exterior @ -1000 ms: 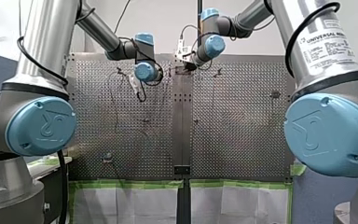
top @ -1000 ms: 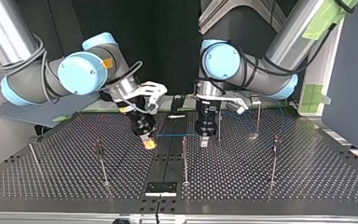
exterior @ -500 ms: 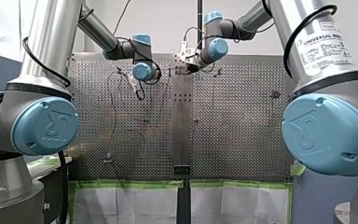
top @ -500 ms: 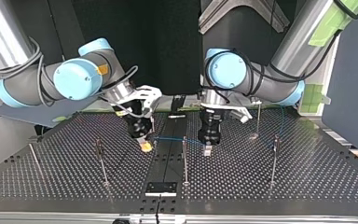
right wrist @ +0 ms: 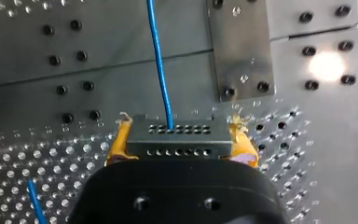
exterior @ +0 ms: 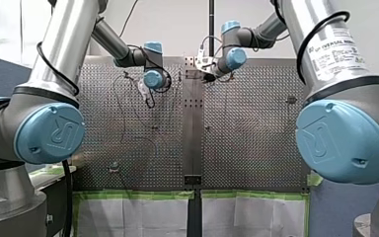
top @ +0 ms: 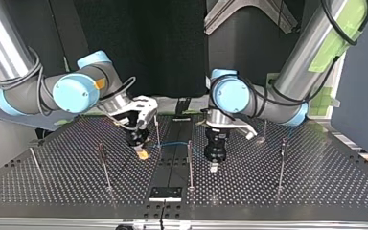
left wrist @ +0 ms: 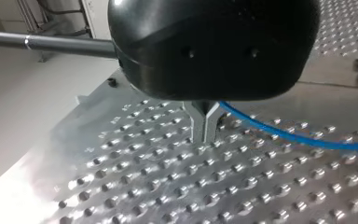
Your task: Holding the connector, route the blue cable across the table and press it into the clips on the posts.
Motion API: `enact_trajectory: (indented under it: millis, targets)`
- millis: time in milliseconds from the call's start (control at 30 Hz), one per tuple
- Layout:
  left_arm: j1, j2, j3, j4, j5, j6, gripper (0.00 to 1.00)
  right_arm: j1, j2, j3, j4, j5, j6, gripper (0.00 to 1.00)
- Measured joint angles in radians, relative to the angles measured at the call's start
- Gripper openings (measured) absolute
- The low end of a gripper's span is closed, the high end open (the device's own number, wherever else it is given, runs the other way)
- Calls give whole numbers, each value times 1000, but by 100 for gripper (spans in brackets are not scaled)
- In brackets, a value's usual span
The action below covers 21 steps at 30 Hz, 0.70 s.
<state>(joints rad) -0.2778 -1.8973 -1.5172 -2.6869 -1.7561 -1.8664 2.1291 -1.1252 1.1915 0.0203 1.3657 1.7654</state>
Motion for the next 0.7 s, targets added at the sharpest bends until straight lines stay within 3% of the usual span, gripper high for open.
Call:
enact_trajectory:
  millis: [300,667,700]
  targets:
    - [27,-5,20,1,17,0,0,-31,36,-24,-27,-27,35,0]
    - [33,-5,20,-7,24,-1,0,-53,49,-26,-43,-43,39,0]
    - [33,-5,20,-10,27,-1,11,-54,49,-26,-43,-44,39,0]
